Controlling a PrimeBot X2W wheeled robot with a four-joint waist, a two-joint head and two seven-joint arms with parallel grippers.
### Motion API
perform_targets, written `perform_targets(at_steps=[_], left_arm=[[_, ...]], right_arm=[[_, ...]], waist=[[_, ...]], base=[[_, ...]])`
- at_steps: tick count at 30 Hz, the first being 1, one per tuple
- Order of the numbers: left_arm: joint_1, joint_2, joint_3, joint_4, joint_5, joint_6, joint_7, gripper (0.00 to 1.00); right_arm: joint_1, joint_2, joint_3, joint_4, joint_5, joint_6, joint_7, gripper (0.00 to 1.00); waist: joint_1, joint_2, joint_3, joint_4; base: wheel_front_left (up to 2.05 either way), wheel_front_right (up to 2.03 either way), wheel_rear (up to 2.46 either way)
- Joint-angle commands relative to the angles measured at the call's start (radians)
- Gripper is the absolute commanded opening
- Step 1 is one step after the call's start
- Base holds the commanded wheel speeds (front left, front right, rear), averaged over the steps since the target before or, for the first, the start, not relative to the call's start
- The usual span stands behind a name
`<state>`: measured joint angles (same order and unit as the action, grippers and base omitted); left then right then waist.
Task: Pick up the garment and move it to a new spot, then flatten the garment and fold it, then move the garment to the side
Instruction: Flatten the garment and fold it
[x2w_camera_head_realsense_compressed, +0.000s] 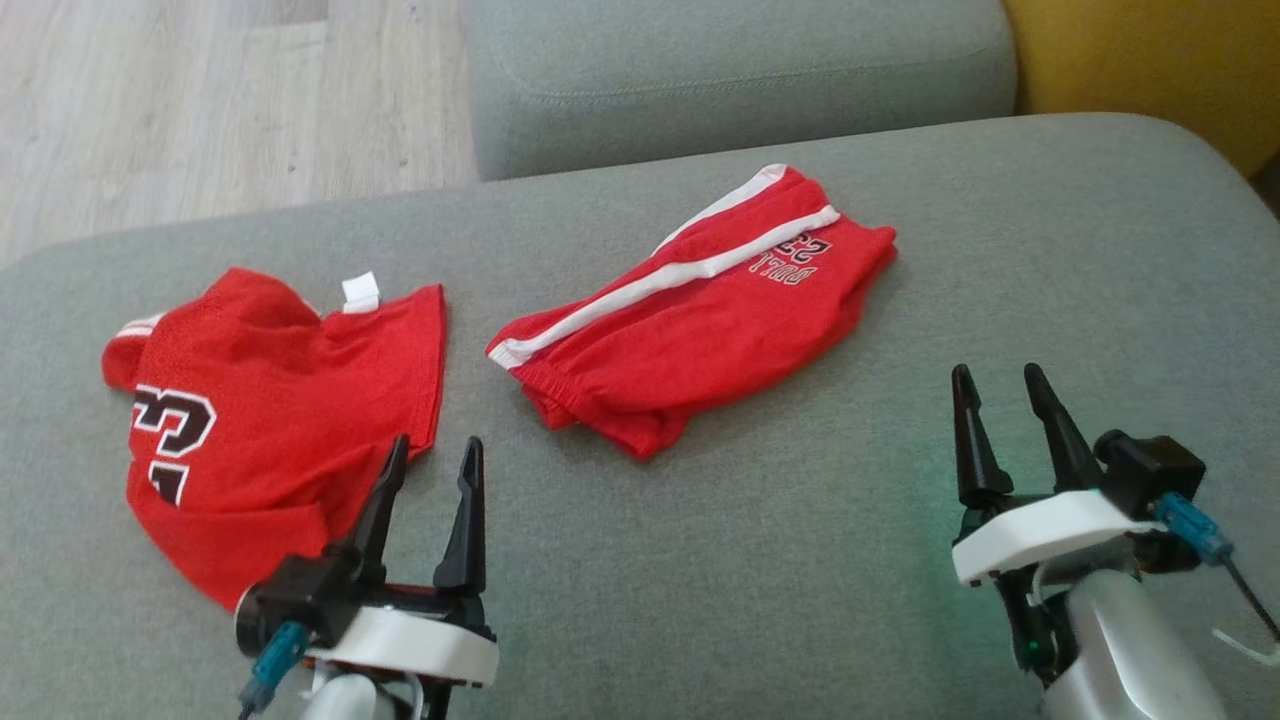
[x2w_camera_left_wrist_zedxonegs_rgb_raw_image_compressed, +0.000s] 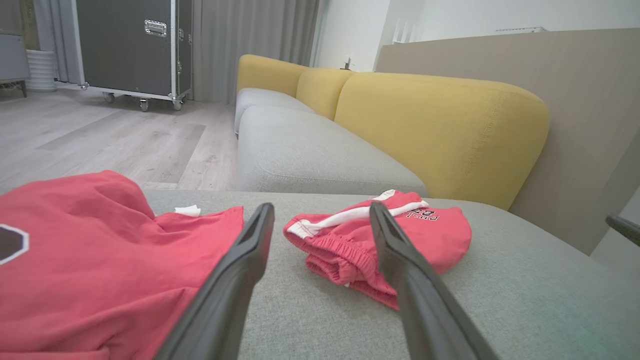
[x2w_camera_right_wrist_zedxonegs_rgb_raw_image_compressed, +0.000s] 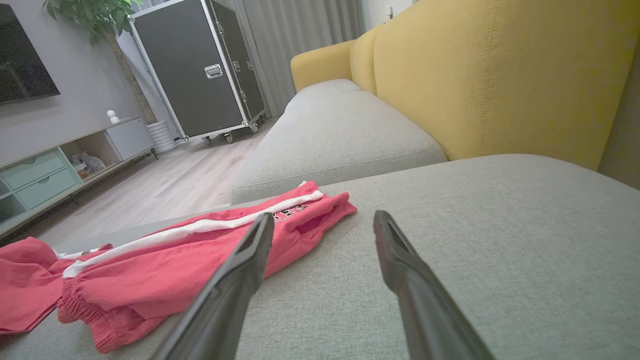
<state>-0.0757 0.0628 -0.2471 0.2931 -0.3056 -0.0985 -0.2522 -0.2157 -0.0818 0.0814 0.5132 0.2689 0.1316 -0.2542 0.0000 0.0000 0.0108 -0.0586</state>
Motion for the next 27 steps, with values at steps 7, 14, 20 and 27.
perform_targets(at_steps=[7,14,20,27], left_arm=[[-0.106,-0.010,0.024,-0.031,0.032,-0.018,-0.009,1.00],[-0.182,-0.012,-0.010,-0.033,0.027,-0.025,-0.009,1.00],[-0.232,-0.012,-0.055,-0.046,-0.006,-0.025,-0.010,1.00],[-0.265,-0.012,-0.095,-0.051,-0.027,-0.017,-0.010,1.00]], right_arm=[[-0.135,0.005,-0.039,-0.016,-0.033,-0.001,0.025,1.00],[-0.343,-0.040,-0.129,0.101,-0.061,-0.001,0.138,1.00],[-0.520,-0.104,-0.220,0.285,-0.101,-0.001,0.241,1.00],[-0.632,-0.157,-0.275,0.471,-0.144,-0.001,0.310,1.00]], waist=[[0.0000,0.0000,0.102,0.065],[0.0000,0.0000,0.204,0.142],[0.0000,0.0000,0.267,0.204],[0.0000,0.0000,0.314,0.254]], base=[[0.00,0.00,0.00],[0.00,0.00,0.00],[0.00,0.00,0.00],[0.00,0.00,0.00]])
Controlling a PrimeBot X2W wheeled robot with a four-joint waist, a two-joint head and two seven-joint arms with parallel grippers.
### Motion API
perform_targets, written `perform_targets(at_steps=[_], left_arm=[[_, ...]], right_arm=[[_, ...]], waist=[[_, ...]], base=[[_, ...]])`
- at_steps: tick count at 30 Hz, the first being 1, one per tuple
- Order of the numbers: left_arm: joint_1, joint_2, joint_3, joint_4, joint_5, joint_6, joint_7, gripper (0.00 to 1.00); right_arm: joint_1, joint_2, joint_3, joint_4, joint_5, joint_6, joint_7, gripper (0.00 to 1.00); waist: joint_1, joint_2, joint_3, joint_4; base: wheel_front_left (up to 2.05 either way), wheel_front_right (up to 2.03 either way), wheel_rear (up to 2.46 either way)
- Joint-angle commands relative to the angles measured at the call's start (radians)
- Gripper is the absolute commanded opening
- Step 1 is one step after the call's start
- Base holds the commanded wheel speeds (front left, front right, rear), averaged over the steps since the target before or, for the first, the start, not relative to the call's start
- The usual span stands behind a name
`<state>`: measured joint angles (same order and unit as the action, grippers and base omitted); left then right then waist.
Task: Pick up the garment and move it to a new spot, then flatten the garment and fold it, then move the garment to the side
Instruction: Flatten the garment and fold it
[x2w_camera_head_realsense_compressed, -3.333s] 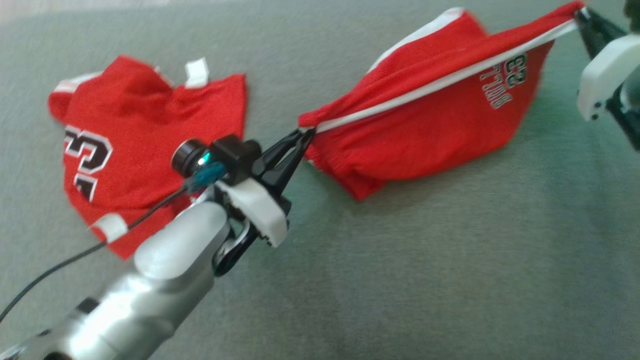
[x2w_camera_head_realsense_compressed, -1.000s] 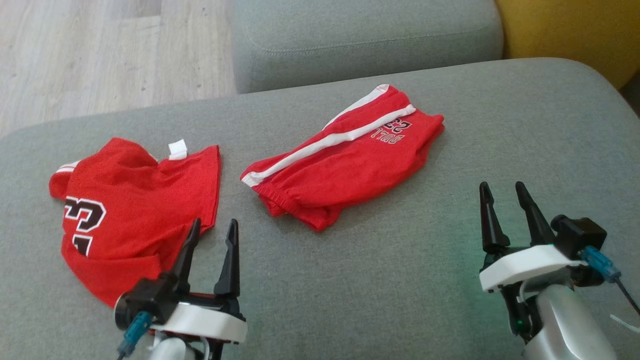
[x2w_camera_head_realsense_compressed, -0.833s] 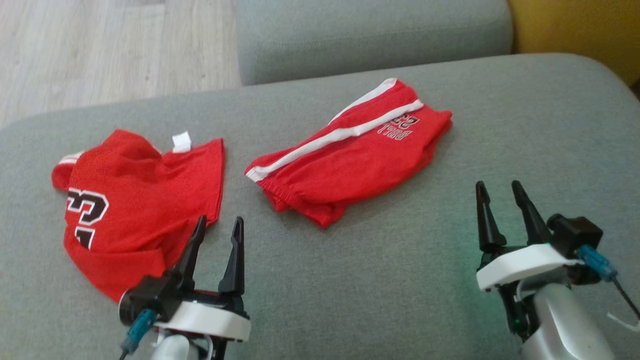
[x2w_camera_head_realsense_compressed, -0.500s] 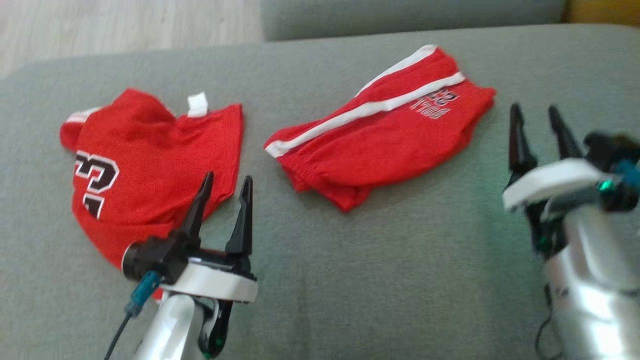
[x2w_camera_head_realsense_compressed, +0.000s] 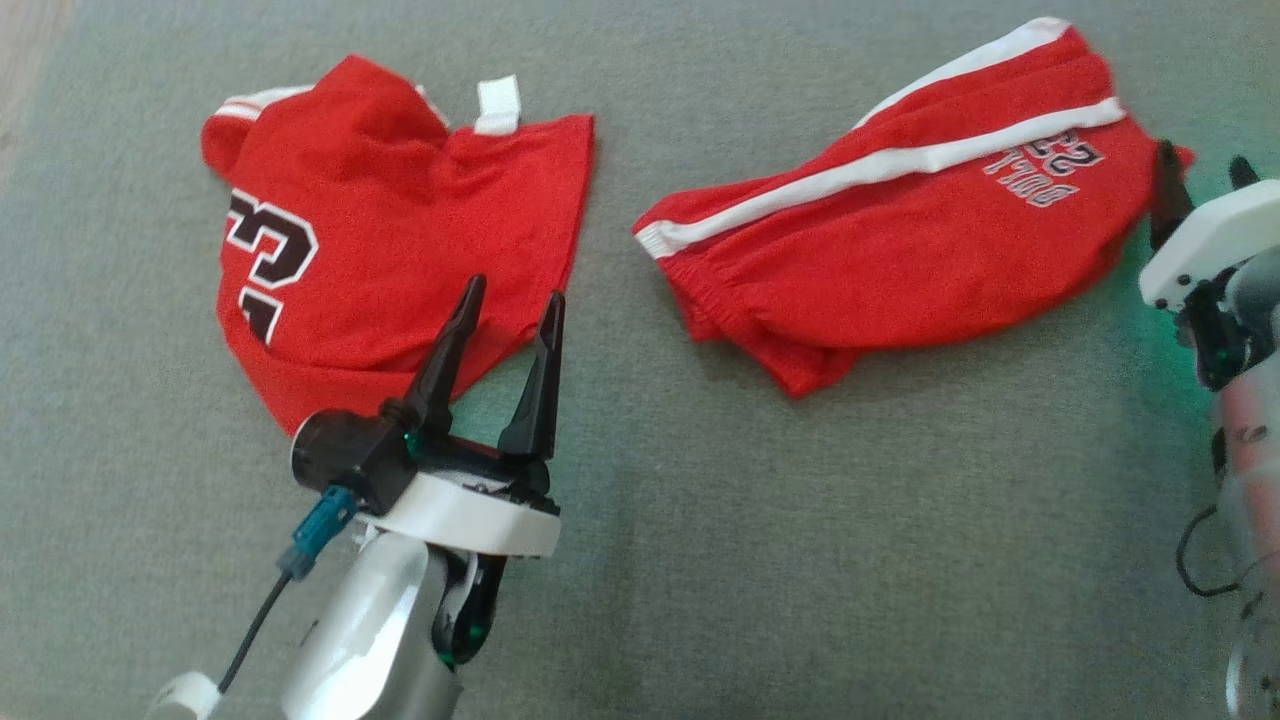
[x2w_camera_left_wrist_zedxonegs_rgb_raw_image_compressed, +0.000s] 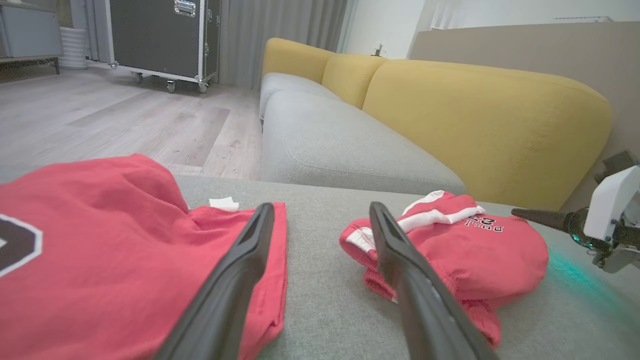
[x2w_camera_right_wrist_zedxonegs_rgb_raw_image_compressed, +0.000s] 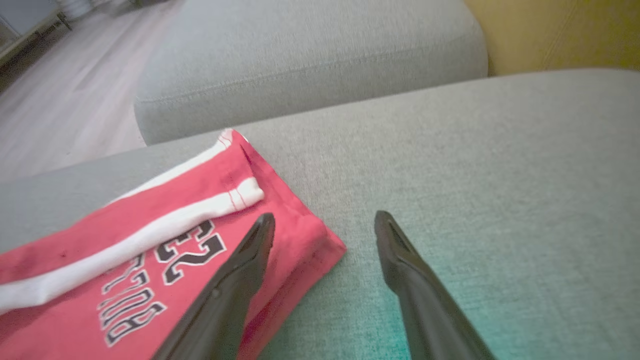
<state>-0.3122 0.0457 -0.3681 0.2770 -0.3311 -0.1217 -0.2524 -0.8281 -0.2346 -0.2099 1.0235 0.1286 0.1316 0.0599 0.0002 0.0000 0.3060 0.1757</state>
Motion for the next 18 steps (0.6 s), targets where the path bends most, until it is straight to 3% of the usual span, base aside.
perform_targets(at_steps=[1,10,11,12,13,18], left_arm=[[-0.033,0.005,0.021,-0.035,-0.009,0.010,-0.009,1.00],[-0.063,0.005,-0.013,-0.051,-0.058,0.030,-0.009,1.00],[-0.063,0.005,-0.013,-0.052,-0.059,0.031,-0.009,1.00],[-0.063,0.005,-0.013,-0.054,-0.060,0.033,-0.009,1.00],[-0.062,0.005,-0.013,-0.055,-0.061,0.034,-0.009,1.00],[-0.059,0.005,-0.006,-0.064,-0.091,0.036,-0.009,1.00]], right_arm=[[-0.034,-0.010,0.009,-0.012,-0.006,-0.001,0.007,1.00],[-0.118,-0.058,0.056,0.163,-0.078,-0.001,0.067,1.00],[-0.123,-0.059,0.062,0.175,-0.077,-0.001,0.074,0.82],[-0.128,-0.060,0.068,0.183,-0.076,-0.001,0.078,0.37],[-0.132,-0.061,0.073,0.189,-0.074,-0.001,0.078,0.00],[-0.147,-0.065,0.090,0.201,-0.051,-0.001,0.043,0.00]], waist=[[-0.0002,0.0000,0.026,0.025],[-0.0002,0.0000,0.063,0.054],[-0.0002,0.0000,0.064,0.054],[-0.0002,0.0000,0.065,0.053],[-0.0002,0.0000,0.065,0.052],[-0.0002,0.0000,0.053,0.036]], base=[[0.00,0.00,0.00],[0.00,0.00,0.00],[0.00,0.00,0.00],[0.00,0.00,0.00],[0.00,0.00,0.00],[0.00,0.00,0.00]])
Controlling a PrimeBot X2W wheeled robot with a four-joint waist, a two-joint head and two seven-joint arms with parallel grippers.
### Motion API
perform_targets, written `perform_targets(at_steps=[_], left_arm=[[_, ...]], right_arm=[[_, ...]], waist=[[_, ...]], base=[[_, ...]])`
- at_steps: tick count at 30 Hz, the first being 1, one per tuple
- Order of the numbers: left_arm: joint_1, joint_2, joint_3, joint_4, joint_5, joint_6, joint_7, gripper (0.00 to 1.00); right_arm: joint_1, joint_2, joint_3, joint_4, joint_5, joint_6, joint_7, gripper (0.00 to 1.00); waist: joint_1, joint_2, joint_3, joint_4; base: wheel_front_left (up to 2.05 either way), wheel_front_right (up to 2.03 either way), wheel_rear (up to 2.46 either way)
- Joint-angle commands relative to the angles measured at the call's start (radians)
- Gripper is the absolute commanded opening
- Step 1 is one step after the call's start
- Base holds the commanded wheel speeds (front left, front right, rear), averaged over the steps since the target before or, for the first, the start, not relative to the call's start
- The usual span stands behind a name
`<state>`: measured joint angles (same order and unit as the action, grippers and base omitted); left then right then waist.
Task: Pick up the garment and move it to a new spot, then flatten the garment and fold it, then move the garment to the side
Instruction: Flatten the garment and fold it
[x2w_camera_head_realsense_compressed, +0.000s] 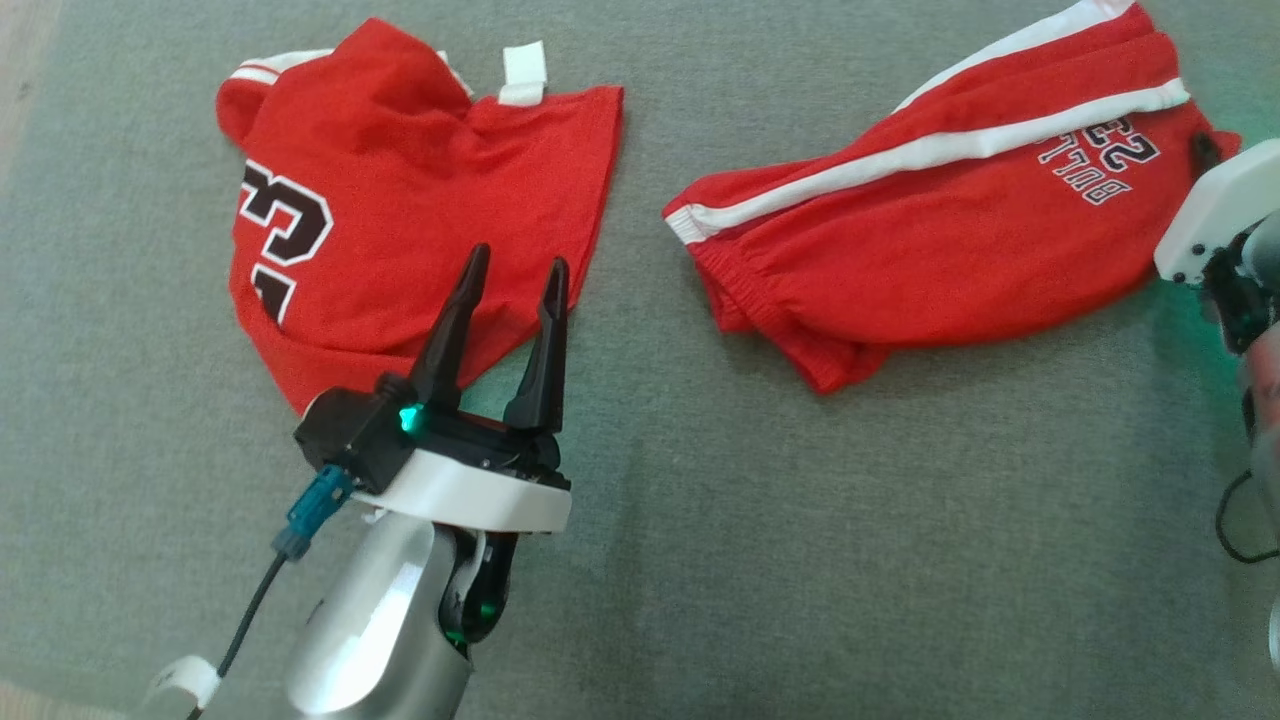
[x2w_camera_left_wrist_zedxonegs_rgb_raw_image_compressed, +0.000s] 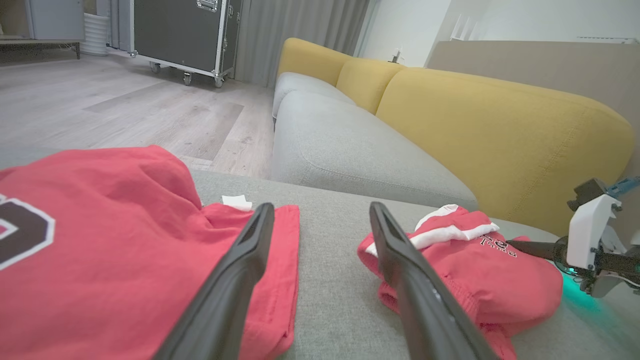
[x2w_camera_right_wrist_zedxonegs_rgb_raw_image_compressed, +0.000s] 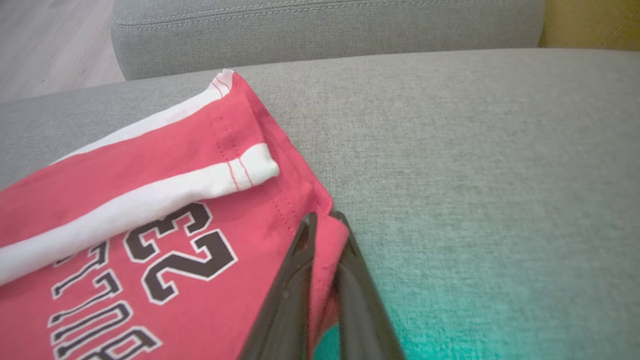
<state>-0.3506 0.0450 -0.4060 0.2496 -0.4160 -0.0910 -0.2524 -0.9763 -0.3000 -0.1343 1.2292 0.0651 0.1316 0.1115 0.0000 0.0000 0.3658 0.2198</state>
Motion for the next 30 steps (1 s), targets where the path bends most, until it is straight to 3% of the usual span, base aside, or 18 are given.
perform_targets(at_steps=[1,14,21,30], left_arm=[[-0.020,0.005,0.033,-0.037,-0.006,0.006,-0.009,1.00],[0.041,0.005,0.090,-0.020,0.022,-0.002,-0.009,1.00],[0.082,0.005,0.106,-0.019,0.030,-0.008,-0.009,1.00],[0.123,0.005,0.134,-0.024,0.044,-0.017,-0.009,1.00]], right_arm=[[0.001,-0.005,0.022,-0.007,0.011,-0.001,-0.027,0.00],[0.112,-0.041,-0.020,0.002,0.090,-0.001,-0.222,0.00],[0.198,-0.070,-0.084,0.019,0.123,-0.001,-0.283,0.00],[0.222,-0.020,-0.093,-0.006,0.133,-0.001,-0.347,0.00]], waist=[[0.0000,0.0000,-0.012,-0.014],[0.0000,0.0000,-0.143,-0.125],[0.0000,0.0000,-0.200,-0.152],[0.0000,0.0000,-0.235,-0.170]], base=[[0.00,0.00,0.00],[0.00,0.00,0.00],[0.00,0.00,0.00],[0.00,0.00,0.00]])
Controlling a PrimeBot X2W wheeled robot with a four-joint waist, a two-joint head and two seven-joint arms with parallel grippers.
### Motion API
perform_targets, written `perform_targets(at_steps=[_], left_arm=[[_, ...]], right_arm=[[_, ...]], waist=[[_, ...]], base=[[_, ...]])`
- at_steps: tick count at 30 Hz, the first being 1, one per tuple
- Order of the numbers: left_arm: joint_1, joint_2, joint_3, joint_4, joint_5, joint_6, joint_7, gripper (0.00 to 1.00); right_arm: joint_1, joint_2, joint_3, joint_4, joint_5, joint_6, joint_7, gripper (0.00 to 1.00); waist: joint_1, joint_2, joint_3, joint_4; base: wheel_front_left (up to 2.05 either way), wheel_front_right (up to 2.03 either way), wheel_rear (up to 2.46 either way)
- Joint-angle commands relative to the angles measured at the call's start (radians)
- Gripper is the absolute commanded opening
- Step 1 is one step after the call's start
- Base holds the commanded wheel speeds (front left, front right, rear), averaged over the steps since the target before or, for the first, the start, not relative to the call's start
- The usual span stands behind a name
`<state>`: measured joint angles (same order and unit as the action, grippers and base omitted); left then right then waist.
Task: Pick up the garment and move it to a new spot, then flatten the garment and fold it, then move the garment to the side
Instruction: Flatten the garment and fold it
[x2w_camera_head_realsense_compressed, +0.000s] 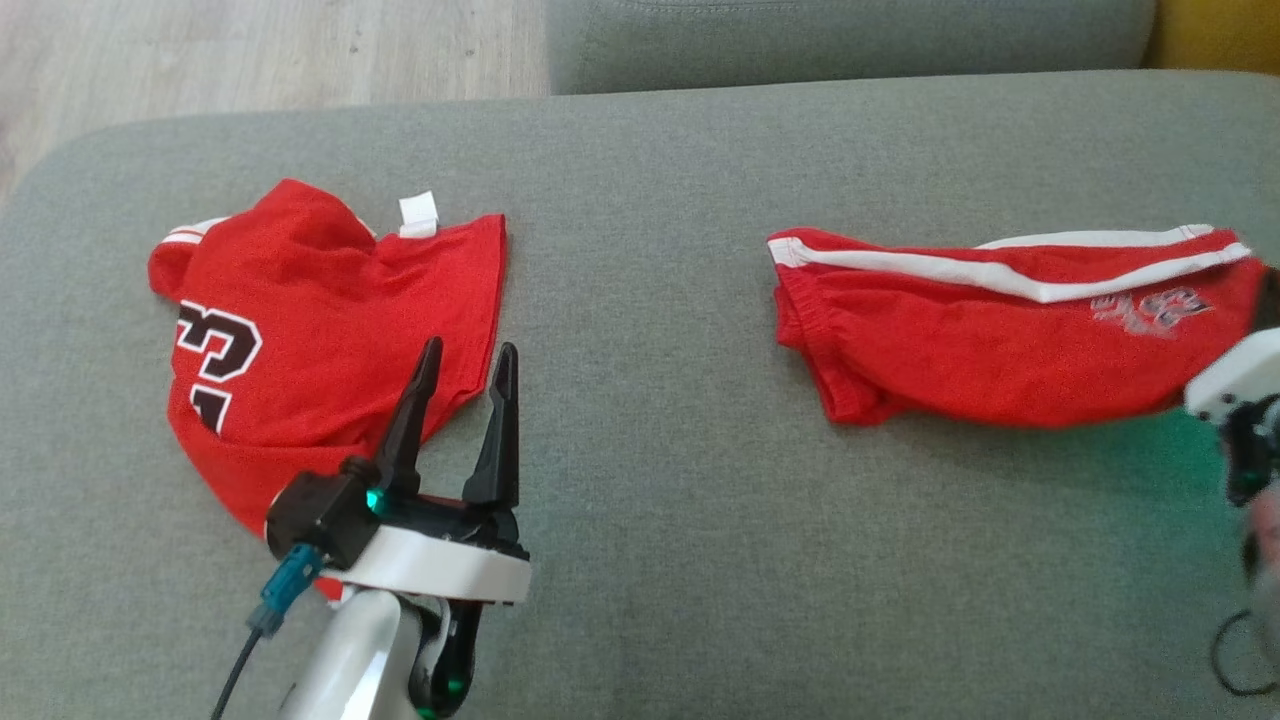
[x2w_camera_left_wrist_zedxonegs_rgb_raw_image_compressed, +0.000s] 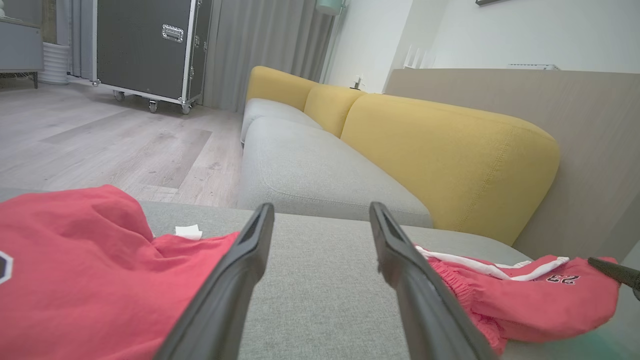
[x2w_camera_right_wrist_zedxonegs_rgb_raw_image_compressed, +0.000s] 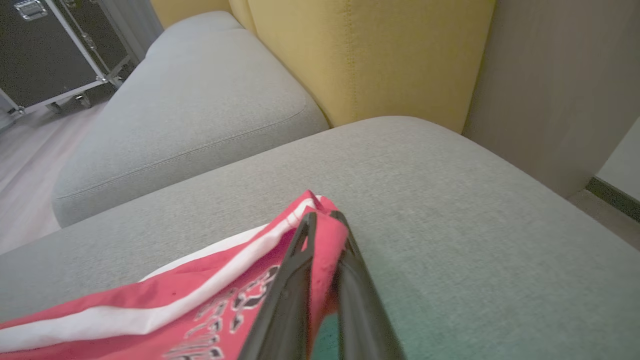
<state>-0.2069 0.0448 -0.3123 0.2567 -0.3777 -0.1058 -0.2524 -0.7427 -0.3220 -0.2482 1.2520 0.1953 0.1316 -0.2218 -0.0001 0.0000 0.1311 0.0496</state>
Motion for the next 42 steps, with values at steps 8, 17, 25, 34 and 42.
perform_targets(at_steps=[8,17,25,34,42], left_arm=[[0.003,0.005,0.045,-0.027,0.006,-0.006,-0.009,1.00],[0.021,0.005,0.058,-0.029,0.006,-0.006,-0.009,1.00],[0.028,0.005,0.058,-0.027,0.000,-0.005,-0.009,1.00],[0.033,0.005,0.062,-0.028,-0.001,-0.003,-0.009,1.00],[0.035,0.005,0.066,-0.027,-0.011,0.001,-0.009,1.00]], right_arm=[[-0.003,0.104,0.098,-0.117,0.038,-0.001,-0.034,0.00],[0.052,0.224,0.368,-0.315,0.180,-0.001,-0.039,0.00],[0.108,0.230,0.660,-0.373,0.286,-0.001,-0.021,0.00],[0.128,0.199,0.862,-0.317,0.344,-0.001,-0.017,0.00],[0.119,0.205,1.023,-0.242,0.362,-0.001,-0.001,1.00]], waist=[[0.0001,0.0000,-0.043,0.010],[0.0001,0.0000,-0.076,0.033],[0.0001,0.0000,-0.079,0.073],[0.0001,0.0000,-0.076,0.092],[0.0001,0.0000,-0.080,0.060]], base=[[0.00,0.00,0.00],[0.00,0.00,0.00],[0.00,0.00,0.00],[0.00,0.00,0.00],[0.00,0.00,0.00]])
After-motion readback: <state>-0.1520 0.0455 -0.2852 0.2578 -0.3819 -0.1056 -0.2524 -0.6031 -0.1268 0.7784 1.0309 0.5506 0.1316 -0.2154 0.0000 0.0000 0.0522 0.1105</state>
